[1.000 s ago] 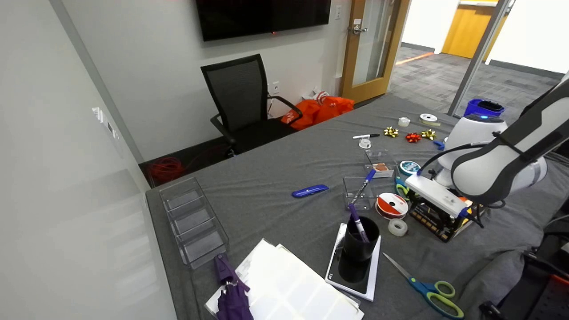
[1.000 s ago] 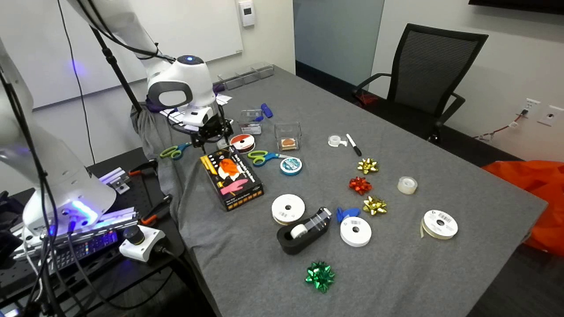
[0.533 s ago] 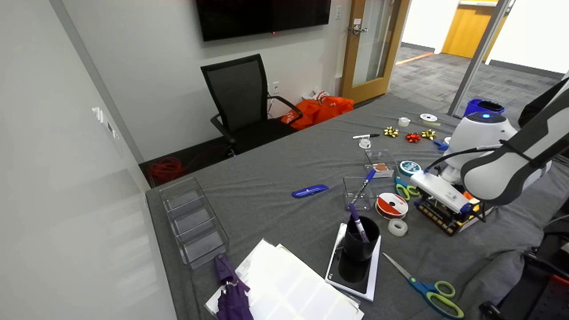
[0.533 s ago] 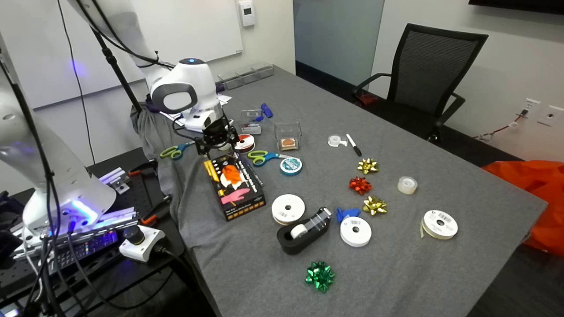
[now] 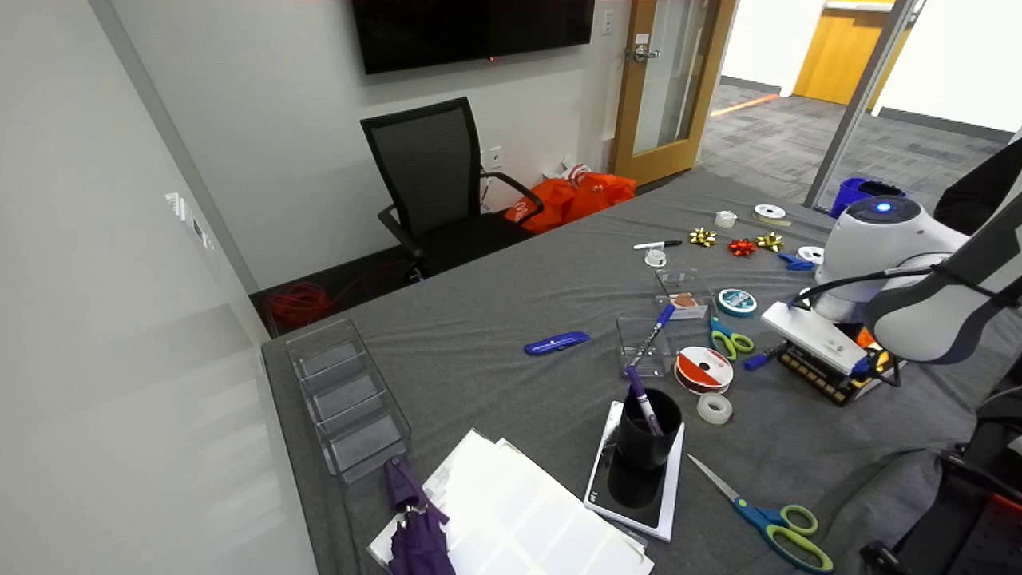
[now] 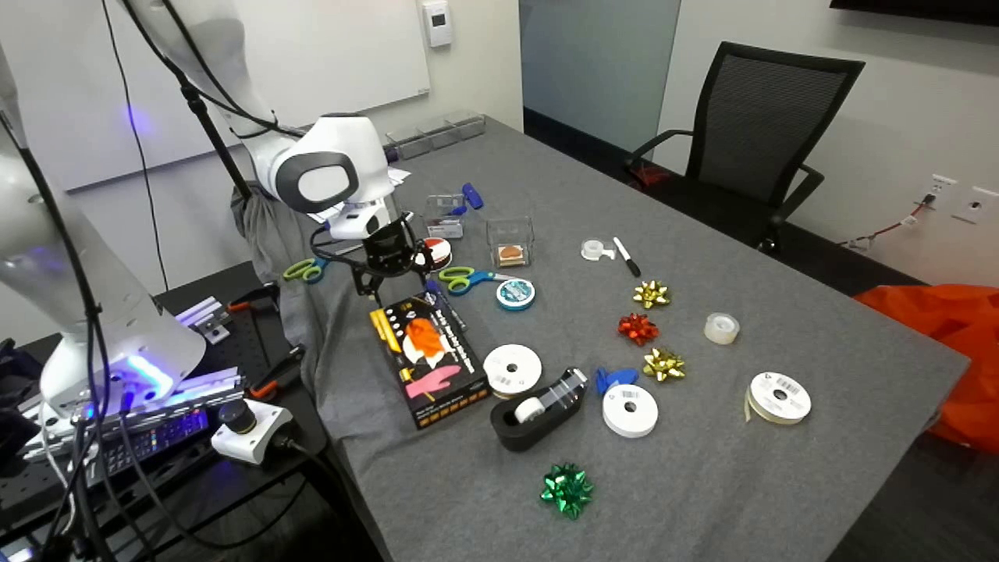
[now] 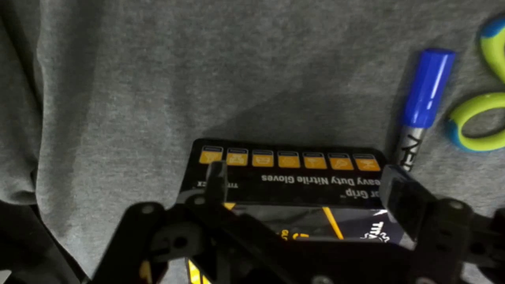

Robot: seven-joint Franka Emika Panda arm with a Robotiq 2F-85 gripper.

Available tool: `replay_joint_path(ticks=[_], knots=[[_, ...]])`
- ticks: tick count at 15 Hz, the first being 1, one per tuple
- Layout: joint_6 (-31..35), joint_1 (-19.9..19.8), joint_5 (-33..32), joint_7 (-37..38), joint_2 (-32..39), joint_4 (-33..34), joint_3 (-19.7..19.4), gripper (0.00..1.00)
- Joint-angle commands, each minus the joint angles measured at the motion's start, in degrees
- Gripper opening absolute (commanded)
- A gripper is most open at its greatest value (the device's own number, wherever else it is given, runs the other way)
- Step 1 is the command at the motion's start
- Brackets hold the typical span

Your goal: Move the black box to the right.

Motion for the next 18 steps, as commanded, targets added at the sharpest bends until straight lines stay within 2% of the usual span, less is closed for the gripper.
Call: replay_joint_path(ticks=[1, 4, 7, 12, 15, 18], knots=[[0.94, 2.44, -6.59, 0.64, 1.69, -0.43, -6.26, 1.0], [0.76, 4.16, -9.75, 0.78, 1.98, -0.53, -10.07, 1.0], [0.4, 4.22, -9.34, -0.45, -0.14, -1.61, -10.27, 1.0], [-4.38, -0.12, -6.61, -6.84, -11.66, -5.99, -4.19, 1.0], [-9.26, -6.84, -3.83, -12.87, -19.82, -8.58, 3.37, 1.0], [-14.86, -14.11, 6.95, -23.9, -26.08, -10.12, 11.91, 1.0]])
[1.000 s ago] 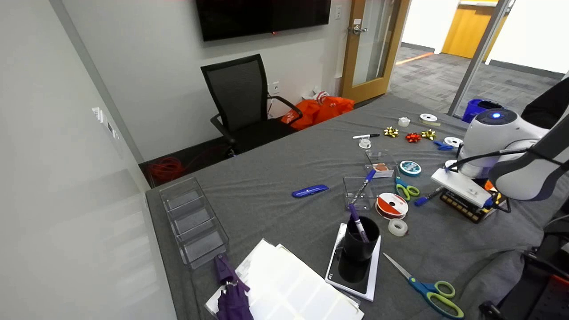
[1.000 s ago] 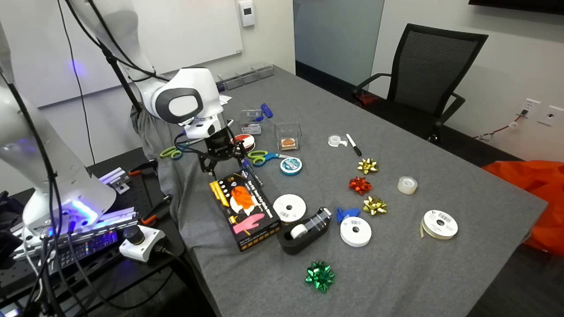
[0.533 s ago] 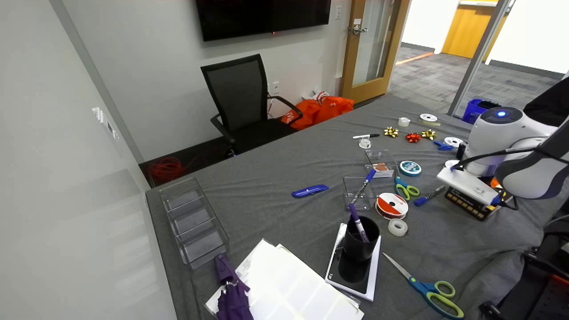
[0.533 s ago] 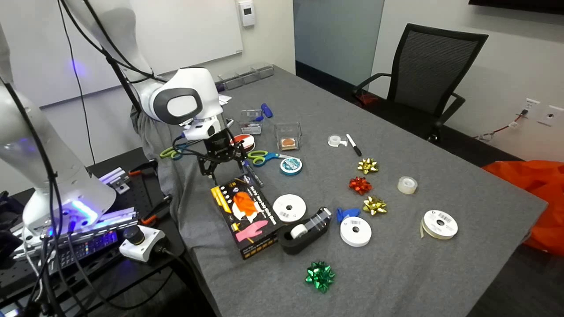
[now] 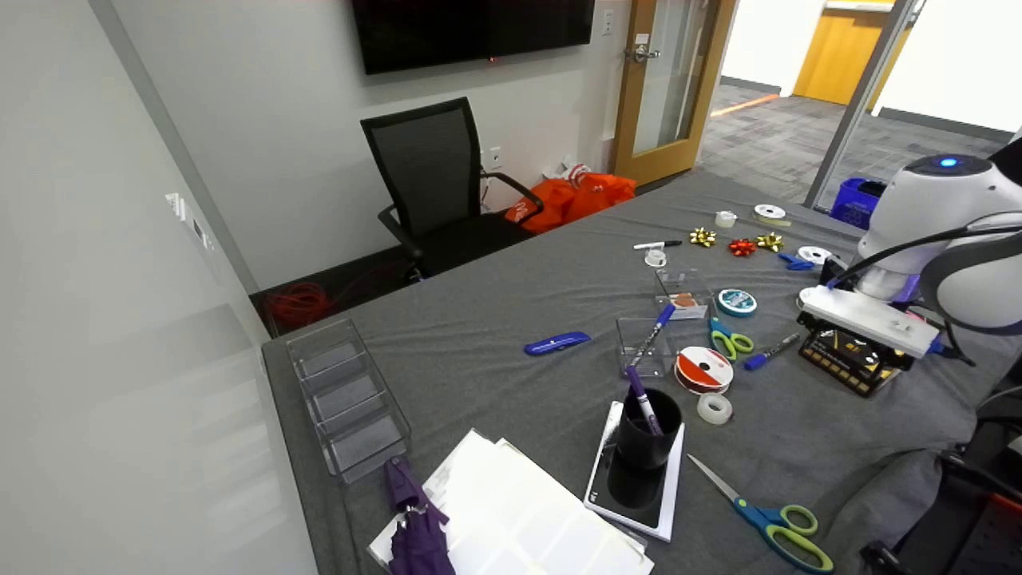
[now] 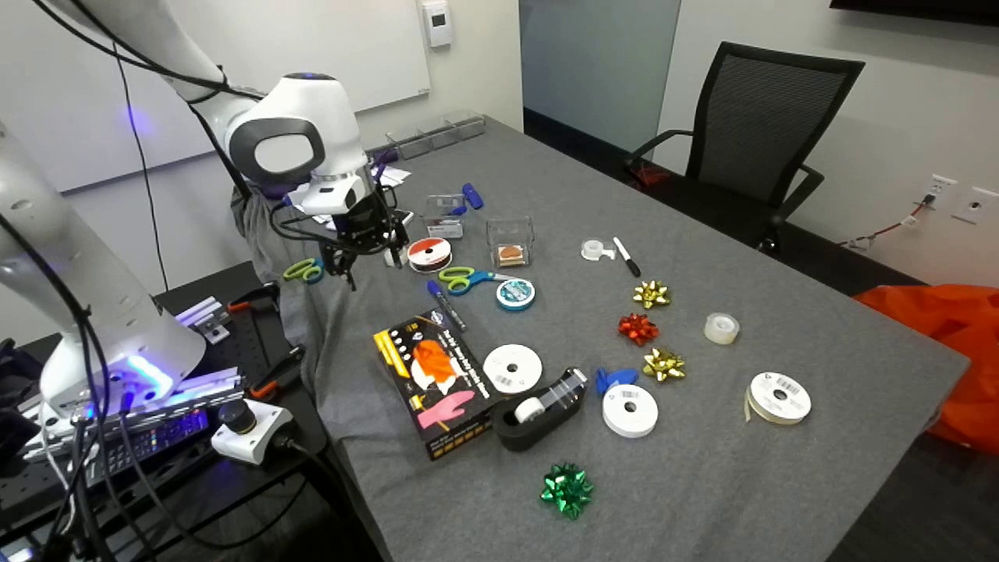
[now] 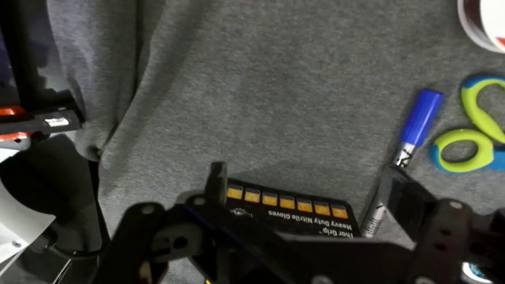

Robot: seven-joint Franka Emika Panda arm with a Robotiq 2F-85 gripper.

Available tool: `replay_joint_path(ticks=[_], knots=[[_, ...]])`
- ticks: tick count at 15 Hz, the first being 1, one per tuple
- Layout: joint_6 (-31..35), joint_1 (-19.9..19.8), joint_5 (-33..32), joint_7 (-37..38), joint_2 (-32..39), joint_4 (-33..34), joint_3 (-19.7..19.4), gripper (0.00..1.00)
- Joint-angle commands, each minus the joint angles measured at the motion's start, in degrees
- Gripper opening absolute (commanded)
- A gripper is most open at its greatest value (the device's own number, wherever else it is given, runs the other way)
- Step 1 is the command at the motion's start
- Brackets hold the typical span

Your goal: Move the black box to the right.

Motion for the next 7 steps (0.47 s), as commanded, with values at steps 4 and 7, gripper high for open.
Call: replay_joint_path(ticks=[4, 7], knots=[[-13.29, -12.3, 20.4, -22.88, -12.59, -1.64, 12.34, 1.0], [-16.28, -15.57, 22.47, -24.85, -14.66, -1.71, 14.99, 1.0]])
